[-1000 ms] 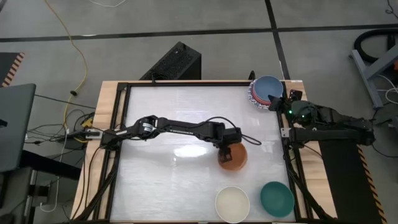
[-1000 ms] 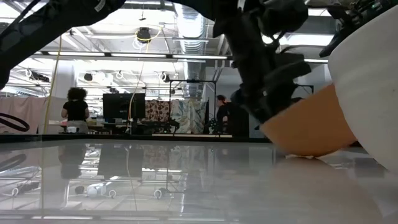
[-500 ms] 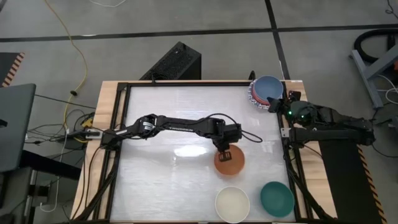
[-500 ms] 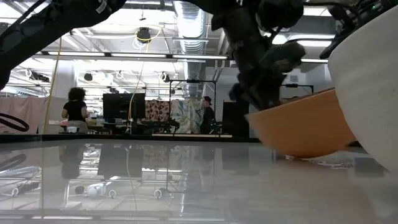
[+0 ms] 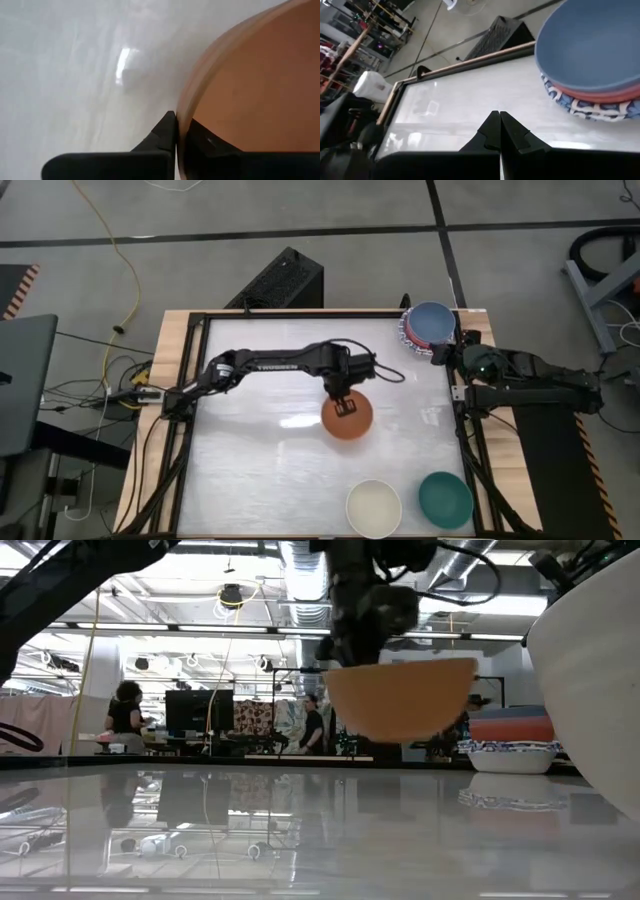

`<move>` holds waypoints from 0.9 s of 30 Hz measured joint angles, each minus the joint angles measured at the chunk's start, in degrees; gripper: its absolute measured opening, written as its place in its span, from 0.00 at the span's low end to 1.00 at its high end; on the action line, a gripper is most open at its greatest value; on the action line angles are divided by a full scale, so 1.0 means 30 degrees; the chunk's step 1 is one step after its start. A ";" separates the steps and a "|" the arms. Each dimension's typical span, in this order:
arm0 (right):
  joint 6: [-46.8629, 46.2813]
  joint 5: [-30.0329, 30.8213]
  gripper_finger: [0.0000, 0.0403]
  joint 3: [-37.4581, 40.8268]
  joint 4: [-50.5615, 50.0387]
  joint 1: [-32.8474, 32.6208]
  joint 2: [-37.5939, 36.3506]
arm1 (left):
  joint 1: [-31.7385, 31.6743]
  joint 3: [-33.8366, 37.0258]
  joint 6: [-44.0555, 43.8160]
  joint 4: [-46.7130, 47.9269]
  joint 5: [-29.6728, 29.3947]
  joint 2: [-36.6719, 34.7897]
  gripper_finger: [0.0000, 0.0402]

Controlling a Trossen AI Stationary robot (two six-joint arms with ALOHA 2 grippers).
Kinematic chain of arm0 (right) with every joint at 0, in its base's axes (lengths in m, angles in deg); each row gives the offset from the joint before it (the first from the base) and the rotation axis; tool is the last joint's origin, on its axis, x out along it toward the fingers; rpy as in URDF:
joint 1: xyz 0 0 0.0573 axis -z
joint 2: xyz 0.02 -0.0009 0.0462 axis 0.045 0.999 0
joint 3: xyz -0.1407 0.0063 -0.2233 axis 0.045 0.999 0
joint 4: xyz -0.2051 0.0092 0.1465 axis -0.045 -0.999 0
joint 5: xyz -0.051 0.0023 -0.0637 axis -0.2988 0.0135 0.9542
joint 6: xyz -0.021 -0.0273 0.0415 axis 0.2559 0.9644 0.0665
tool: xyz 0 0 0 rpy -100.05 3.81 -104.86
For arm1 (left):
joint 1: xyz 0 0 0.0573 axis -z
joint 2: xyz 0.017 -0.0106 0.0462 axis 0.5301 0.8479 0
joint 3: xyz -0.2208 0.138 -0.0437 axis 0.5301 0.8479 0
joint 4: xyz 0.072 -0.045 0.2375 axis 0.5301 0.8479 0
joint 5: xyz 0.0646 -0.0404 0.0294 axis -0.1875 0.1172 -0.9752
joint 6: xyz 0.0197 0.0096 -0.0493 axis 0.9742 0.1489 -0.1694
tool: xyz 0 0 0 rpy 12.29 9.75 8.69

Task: Nest bowls inside each other
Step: Stack the brown bowl on top of the blue bowl

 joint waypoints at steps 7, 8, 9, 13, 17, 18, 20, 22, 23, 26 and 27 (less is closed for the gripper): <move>-0.1510 -0.1966 0.03 0.0000 -0.0048 -0.0020 0.0919 | -0.0779 -0.0019 -0.1335 0.1018 -0.0521 -0.0714 0.00; -0.1913 -0.2485 0.03 0.0000 -0.0040 -0.0007 0.1182 | -0.0851 -0.0018 -0.1320 0.1051 -0.0477 -0.0810 0.00; -0.2294 -0.3020 0.03 0.0000 -0.0047 0.0007 0.1477 | -0.0905 -0.0017 -0.1165 0.1137 -0.0340 -0.0851 0.00; -0.2901 -0.5405 0.03 0.0007 0.0502 -0.0051 0.3050 | -0.1286 -0.0016 -0.1183 0.2094 0.0369 -0.0896 0.00; -0.2797 -0.6576 0.03 -0.0013 0.2316 -0.0381 0.5187 | -0.1395 0.0143 -0.1250 0.1980 0.0247 -0.0889 0.00; -0.2811 -0.6649 0.03 -0.0177 0.2307 -0.0477 0.5727 | -0.1381 0.0153 -0.1243 0.1988 0.0291 -0.0889 0.00; -0.2852 -0.6777 0.03 -0.0640 0.2168 -0.0688 0.6938 | -0.1353 0.0153 -0.1240 0.1961 0.0331 -0.0889 0.00; -0.2738 -0.7025 0.03 -0.1322 0.1756 -0.0900 0.8182 | -0.1337 0.0153 -0.1163 0.1968 0.0359 -0.0889 0.00; -0.2581 -0.7137 0.03 -0.1755 0.1430 -0.1038 0.8835 | -0.1344 0.0153 -0.1163 0.1968 0.0345 -0.0889 0.00; -0.1823 -0.7339 0.03 -0.3597 0.0704 -0.1455 1.0745 | -0.1372 0.0160 -0.1163 0.1933 0.0332 -0.0889 0.00; -0.1576 -0.7337 0.03 -0.4221 0.0212 -0.1604 1.1373 | -0.1373 0.0160 -0.1165 0.1887 0.0289 -0.0889 0.00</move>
